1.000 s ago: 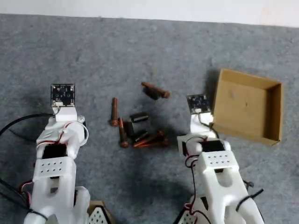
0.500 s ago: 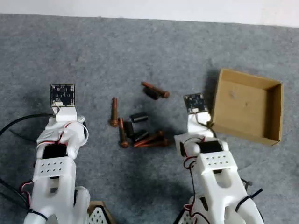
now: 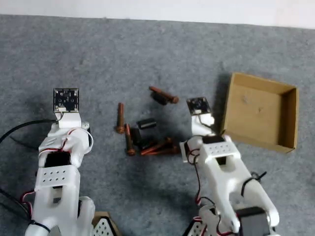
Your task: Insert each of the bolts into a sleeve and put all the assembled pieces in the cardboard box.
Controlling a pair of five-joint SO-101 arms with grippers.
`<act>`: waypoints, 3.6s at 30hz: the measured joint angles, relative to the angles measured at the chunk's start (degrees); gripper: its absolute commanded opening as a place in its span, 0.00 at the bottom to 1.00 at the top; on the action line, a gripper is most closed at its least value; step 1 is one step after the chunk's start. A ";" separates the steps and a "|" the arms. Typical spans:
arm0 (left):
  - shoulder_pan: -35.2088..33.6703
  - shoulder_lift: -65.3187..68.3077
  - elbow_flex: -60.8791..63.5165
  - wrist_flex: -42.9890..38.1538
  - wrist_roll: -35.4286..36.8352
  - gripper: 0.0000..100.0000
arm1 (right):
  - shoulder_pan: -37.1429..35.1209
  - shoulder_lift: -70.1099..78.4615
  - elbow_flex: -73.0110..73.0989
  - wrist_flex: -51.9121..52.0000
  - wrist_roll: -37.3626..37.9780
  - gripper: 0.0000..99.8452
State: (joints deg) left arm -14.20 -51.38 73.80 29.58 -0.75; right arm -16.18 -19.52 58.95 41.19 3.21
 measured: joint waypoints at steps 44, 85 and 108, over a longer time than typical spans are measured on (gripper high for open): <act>0.00 0.00 0.00 0.00 0.00 0.01 | 1.76 4.13 -4.92 -1.41 6.42 0.00; 17.32 -0.18 13.27 -18.46 0.00 0.01 | 1.58 -84.31 37.10 -8.44 6.77 0.00; 19.34 -0.09 4.22 -3.69 11.16 0.22 | 1.58 -84.31 37.10 -8.44 6.77 0.00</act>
State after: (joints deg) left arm 5.14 -51.47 78.02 25.89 10.42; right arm -14.59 -103.82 96.04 32.75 9.98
